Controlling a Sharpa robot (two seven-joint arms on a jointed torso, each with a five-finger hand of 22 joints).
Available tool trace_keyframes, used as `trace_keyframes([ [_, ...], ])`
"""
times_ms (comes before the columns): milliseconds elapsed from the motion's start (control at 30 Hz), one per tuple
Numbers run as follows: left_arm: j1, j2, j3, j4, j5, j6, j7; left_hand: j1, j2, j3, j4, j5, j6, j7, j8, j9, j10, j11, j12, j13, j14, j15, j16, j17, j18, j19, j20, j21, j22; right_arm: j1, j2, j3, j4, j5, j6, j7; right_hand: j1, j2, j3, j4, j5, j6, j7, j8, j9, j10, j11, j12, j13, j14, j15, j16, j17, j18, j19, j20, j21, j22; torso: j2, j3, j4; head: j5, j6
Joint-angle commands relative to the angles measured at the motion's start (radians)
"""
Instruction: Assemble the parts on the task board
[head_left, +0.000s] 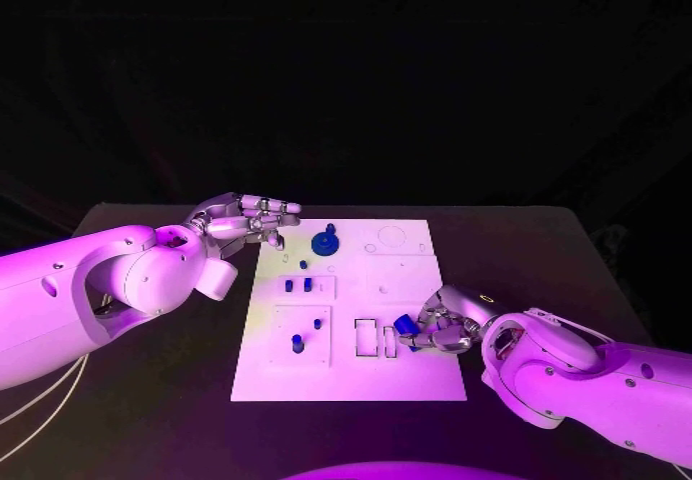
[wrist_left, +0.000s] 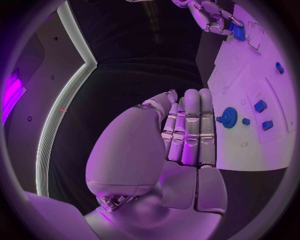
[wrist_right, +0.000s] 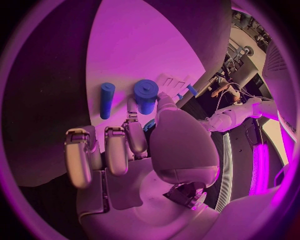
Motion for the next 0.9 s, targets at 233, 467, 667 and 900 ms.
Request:
trace_keyframes([
  [233,0.001,0.000,0.001,0.003,0.005,0.018,0.001,-0.004,0.002,-0.004,0.000,-0.002,-0.004,0.000,-0.005,-0.001,-0.010,0.000,0.004,0.001,-0.009,0.000,-0.002,-0.002,0.014,0.001,0.006,-0.005,-0.001,-0.019,0.004,-0.011,-0.002,-0.041,0.015,-0.055,0.048,0.032,-0.009,-0.008,0.023,0.003,-0.009,0.010,0.018,0.015,-0.012,0.019,0.026,0.076,-0.011,0.010,0.122,-0.020,0.101,-0.013,0.009,0.261,-0.001,0.0004,-0.0020,0.001,0.001],
  [467,0.001,0.001,0.000,0.002,0.005,0.018,0.002,-0.005,0.002,-0.005,0.000,-0.002,-0.005,0.000,-0.005,-0.002,-0.011,0.000,0.004,0.001,-0.009,0.000,-0.003,-0.002,0.014,0.001,0.006,-0.006,-0.002,-0.017,-0.016,-0.009,0.033,-0.045,-0.049,-0.052,0.082,0.052,-0.010,-0.013,0.064,0.014,-0.017,0.022,0.032,0.030,-0.018,0.037,0.046,0.079,-0.017,0.016,0.133,-0.022,0.105,-0.018,0.016,0.263,-0.002,-0.0003,-0.0012,-0.002,0.005],
  [667,0.000,0.003,0.000,0.000,0.005,0.017,0.003,-0.005,0.002,-0.005,0.000,-0.002,-0.005,0.000,-0.005,-0.002,-0.011,0.000,0.004,0.001,-0.009,0.000,-0.003,-0.002,0.014,0.001,0.006,-0.006,-0.002,-0.003,-0.028,-0.002,0.079,-0.009,-0.118,-0.038,0.098,0.067,-0.013,-0.010,0.114,0.024,-0.024,0.030,0.045,0.040,-0.025,0.049,0.060,0.081,-0.022,0.021,0.144,-0.022,0.105,-0.023,0.016,0.263,-0.001,-0.0004,-0.0005,-0.004,0.011],
  [900,0.000,0.005,0.000,-0.001,0.005,0.018,0.005,-0.005,0.002,-0.005,0.000,-0.002,-0.005,0.000,-0.005,-0.002,-0.011,0.000,0.004,0.001,-0.009,0.000,-0.003,-0.002,0.014,0.001,0.006,-0.006,-0.002,0.013,-0.012,0.000,0.102,0.040,-0.138,-0.024,0.096,0.074,-0.016,-0.005,0.128,0.028,-0.027,0.032,0.050,0.043,-0.028,0.051,0.063,0.082,-0.024,0.024,0.148,-0.022,0.105,-0.025,0.016,0.263,0.000,-0.0011,0.0007,-0.003,0.014],
])
